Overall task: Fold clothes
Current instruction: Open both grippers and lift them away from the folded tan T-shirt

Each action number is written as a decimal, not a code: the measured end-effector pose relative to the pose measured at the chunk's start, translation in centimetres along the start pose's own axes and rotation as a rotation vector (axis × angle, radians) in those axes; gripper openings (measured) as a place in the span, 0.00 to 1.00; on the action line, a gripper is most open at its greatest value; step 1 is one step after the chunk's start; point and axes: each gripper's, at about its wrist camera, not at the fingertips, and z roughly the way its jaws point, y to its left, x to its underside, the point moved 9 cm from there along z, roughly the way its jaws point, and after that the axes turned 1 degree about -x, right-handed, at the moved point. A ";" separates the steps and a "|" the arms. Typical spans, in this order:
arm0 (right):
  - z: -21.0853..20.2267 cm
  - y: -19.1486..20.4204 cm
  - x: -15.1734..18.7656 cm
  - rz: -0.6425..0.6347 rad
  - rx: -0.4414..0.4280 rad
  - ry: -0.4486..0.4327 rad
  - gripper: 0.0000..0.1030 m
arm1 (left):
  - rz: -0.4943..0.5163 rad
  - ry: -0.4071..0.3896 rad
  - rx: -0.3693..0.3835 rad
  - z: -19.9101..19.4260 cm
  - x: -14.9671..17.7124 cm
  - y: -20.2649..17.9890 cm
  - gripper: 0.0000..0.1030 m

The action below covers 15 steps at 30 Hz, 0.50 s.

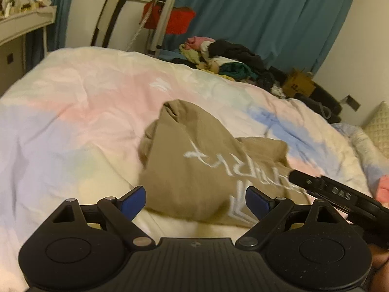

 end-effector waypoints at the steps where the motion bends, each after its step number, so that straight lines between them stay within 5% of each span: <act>1: -0.2 0.1 0.0 0.001 0.000 -0.005 0.68 | -0.005 0.011 0.012 0.1 0.3 -0.2 0.88; 10: -0.8 -0.1 -0.8 0.014 0.004 -0.033 0.69 | -0.258 0.167 0.050 4.0 2.0 2.3 0.88; 12: -0.8 -0.1 -0.9 0.035 -0.020 -0.031 0.87 | -0.356 0.188 0.061 4.6 2.3 3.4 0.88; 15: -1.1 0.2 -1.2 0.060 -0.053 -0.046 0.88 | -0.486 0.198 0.087 5.0 2.5 4.9 0.88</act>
